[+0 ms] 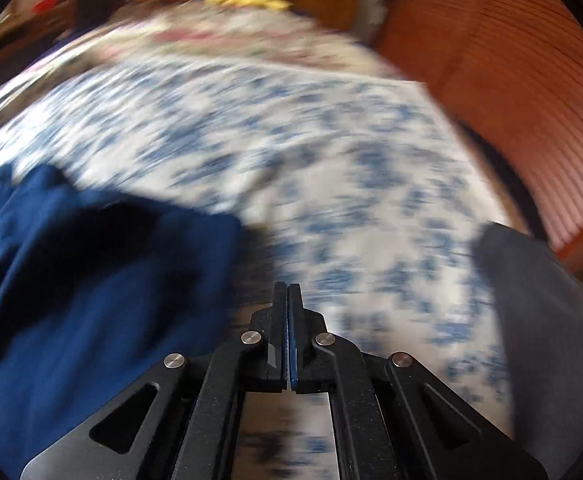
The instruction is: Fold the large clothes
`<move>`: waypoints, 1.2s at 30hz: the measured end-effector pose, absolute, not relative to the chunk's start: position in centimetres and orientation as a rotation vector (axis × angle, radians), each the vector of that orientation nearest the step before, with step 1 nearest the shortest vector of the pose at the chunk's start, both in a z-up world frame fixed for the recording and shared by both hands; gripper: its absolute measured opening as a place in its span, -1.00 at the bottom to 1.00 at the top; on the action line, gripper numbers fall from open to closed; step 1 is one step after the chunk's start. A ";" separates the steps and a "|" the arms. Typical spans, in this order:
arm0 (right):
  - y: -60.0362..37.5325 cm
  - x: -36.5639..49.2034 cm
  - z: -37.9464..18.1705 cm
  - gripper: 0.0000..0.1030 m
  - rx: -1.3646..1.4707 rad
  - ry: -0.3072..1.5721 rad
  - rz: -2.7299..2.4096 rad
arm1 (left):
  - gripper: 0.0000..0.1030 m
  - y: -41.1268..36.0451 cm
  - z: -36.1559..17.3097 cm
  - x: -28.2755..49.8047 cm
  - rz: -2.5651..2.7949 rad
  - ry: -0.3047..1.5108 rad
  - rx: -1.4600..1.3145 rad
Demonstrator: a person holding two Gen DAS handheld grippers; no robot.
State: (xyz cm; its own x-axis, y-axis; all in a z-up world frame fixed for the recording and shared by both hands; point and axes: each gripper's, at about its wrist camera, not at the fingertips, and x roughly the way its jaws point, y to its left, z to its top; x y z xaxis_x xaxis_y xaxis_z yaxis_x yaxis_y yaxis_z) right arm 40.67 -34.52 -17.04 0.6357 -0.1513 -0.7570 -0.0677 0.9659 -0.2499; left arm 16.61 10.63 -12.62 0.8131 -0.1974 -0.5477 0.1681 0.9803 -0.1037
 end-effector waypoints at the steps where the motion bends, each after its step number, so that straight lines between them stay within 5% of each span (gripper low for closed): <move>1: -35.5 40.5 -16.8 -1.00 -0.240 0.886 -0.040 | -0.14 10.6 -12.7 16.6 -0.196 0.591 -0.052; 8: -37.1 38.7 -15.5 -0.86 -0.105 0.873 0.088 | -0.14 9.9 -12.7 16.1 -0.182 0.595 -0.041; 10: -36.5 38.8 -15.9 -0.14 -0.076 0.885 0.139 | -0.14 9.5 -12.7 15.6 -0.176 0.596 -0.037; 11: -36.2 38.8 -16.3 -0.02 -0.058 0.897 0.168 | -0.14 9.3 -12.7 15.3 -0.170 0.599 -0.037; 16: -34.0 39.8 -19.3 -0.05 -0.013 1.012 0.271 | -0.14 8.3 -13.2 13.5 -0.145 0.630 -0.037; 17: -33.8 39.8 -19.7 -0.18 -0.006 1.023 0.287 | -0.14 8.1 -13.3 13.2 -0.142 0.634 -0.037; 19: -33.5 39.5 -19.4 -0.92 0.021 1.013 0.372 | -0.14 7.8 -13.5 12.6 -0.126 0.649 -0.033; 21: -33.3 38.5 -18.4 -0.97 -0.051 0.956 0.381 | -0.14 7.6 -13.7 12.1 -0.111 0.660 -0.033; 29: -36.5 35.7 -15.5 -0.96 -0.048 0.871 0.265 | -0.14 7.9 -13.3 9.8 -0.054 0.705 -0.039; 36: -37.6 31.0 -12.5 -0.51 -0.103 0.811 0.301 | -0.14 8.0 -12.6 8.9 -0.018 0.722 -0.031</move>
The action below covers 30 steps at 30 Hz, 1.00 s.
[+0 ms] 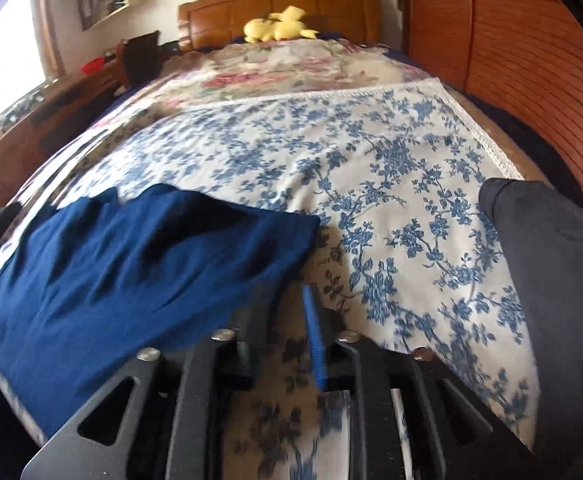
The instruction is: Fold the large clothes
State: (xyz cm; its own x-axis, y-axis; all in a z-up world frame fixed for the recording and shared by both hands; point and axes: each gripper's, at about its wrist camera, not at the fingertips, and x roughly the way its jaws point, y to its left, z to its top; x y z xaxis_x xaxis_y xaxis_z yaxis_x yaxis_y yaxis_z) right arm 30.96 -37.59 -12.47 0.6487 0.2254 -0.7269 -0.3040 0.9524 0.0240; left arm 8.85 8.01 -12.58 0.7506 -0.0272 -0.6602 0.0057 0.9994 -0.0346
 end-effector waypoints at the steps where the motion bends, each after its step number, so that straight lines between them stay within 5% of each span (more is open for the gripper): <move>1: -37.6 30.2 -12.2 -0.42 -0.114 0.805 0.314 | -0.14 8.1 -12.5 8.8 -0.016 0.721 -0.030; 4: -36.8 27.8 -11.7 -0.05 -0.140 0.795 0.351 | -0.14 7.9 -12.5 8.8 -0.013 0.717 -0.028; 30: -28.2 20.0 -19.0 -0.02 -0.249 0.851 0.495 | -0.14 8.7 -14.0 8.5 -0.023 0.730 -0.056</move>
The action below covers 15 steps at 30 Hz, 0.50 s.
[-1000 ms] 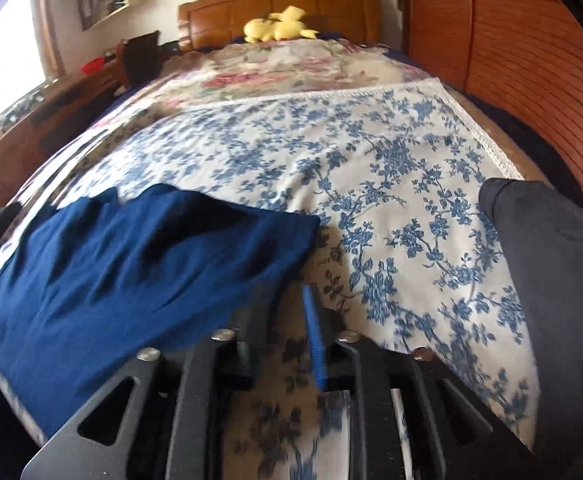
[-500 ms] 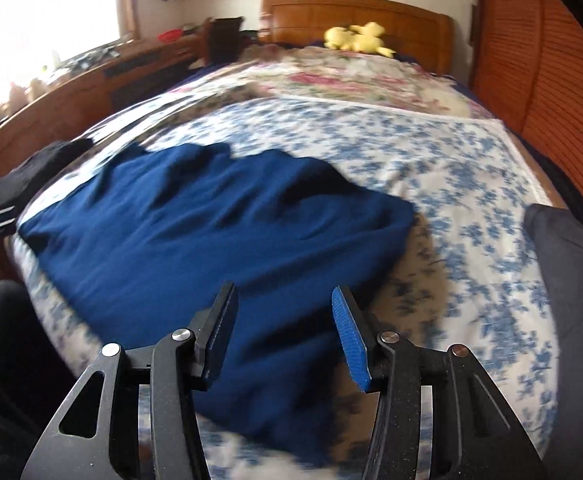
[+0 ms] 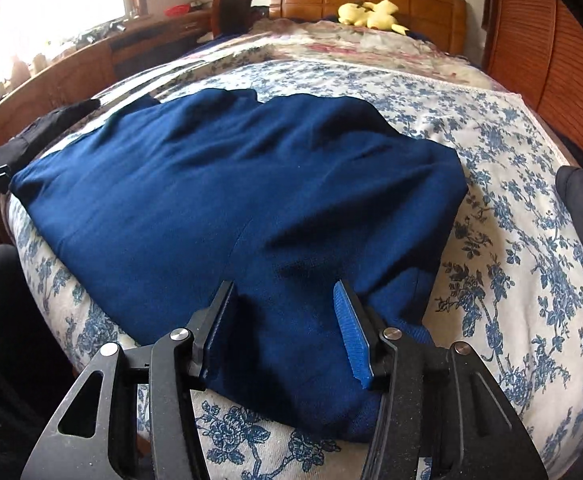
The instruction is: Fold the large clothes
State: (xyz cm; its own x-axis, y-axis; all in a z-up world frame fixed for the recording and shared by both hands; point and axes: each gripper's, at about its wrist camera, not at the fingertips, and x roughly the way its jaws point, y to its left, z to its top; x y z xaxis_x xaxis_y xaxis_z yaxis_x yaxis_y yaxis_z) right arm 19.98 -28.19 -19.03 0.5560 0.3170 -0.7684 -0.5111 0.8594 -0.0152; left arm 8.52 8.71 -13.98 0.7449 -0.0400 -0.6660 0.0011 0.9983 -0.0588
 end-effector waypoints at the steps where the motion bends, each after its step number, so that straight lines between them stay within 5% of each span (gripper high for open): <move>1: -28.2 19.9 -19.2 -0.02 -0.250 0.847 0.495 | -0.14 8.7 -14.1 8.5 -0.021 0.732 -0.054; 15: -28.0 19.4 -19.8 -0.01 -0.248 0.803 0.496 | -0.14 9.3 -15.0 9.9 0.039 0.754 -0.056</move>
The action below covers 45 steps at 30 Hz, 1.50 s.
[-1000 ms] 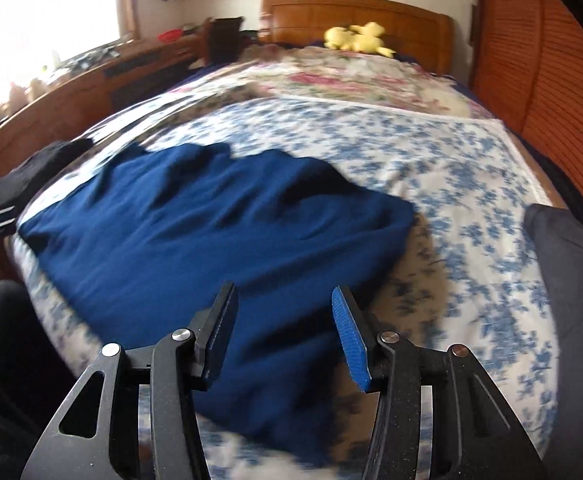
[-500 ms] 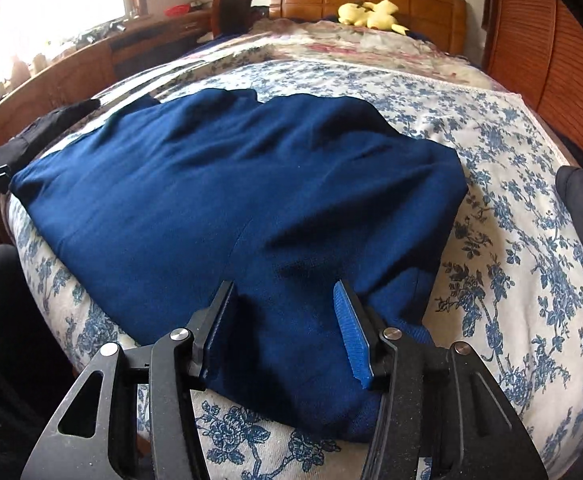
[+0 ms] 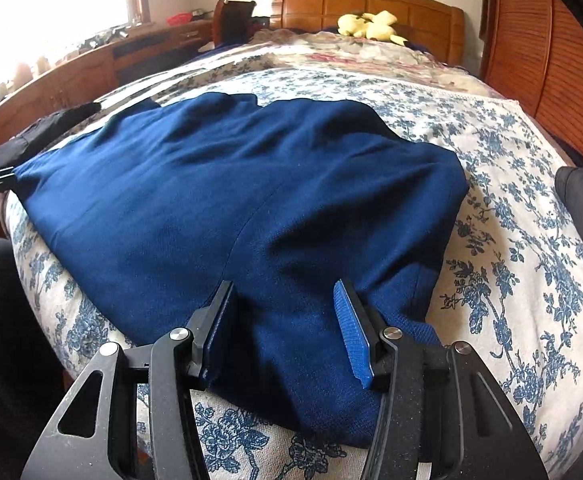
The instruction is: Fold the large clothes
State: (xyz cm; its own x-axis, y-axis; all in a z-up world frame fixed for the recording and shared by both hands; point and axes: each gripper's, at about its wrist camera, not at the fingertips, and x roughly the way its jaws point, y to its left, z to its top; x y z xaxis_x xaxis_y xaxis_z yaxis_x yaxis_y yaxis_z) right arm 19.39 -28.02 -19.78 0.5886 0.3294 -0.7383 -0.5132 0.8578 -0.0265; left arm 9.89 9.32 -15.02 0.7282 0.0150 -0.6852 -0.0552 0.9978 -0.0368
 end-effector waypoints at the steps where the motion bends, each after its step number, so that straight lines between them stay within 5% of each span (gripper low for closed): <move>1: -28.2 19.4 -19.8 -0.01 -0.251 0.802 0.498 | -0.14 9.3 -15.0 9.9 0.043 0.756 -0.055; 29: -28.3 19.8 -20.0 -0.01 -0.224 0.781 0.489 | -0.13 10.7 -17.8 10.8 -0.001 0.801 -0.086; 30: -28.3 19.8 -20.1 -0.01 -0.222 0.780 0.486 | -0.21 10.7 -17.7 10.8 -0.022 0.806 -0.101; 31: -28.3 19.9 -20.1 -0.01 -0.220 0.780 0.484 | -0.52 10.8 -17.7 10.8 -0.042 0.804 -0.115; 34: -28.2 19.8 -20.2 -0.01 -0.219 0.778 0.478 | -0.83 10.3 -16.9 10.9 -0.077 0.797 -0.119; 45: -29.1 19.3 -18.4 -0.02 -0.192 0.768 0.464 | -0.91 3.9 -6.2 13.7 -0.176 0.626 -0.009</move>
State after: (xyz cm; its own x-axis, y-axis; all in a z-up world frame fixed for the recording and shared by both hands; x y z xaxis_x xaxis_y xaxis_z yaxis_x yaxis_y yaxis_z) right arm 19.33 -29.06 -18.43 0.6251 0.3330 -0.7060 -0.4704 0.8825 -0.0003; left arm 13.66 3.92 -6.25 0.7957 -0.1666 -0.5823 0.1614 0.9850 -0.0613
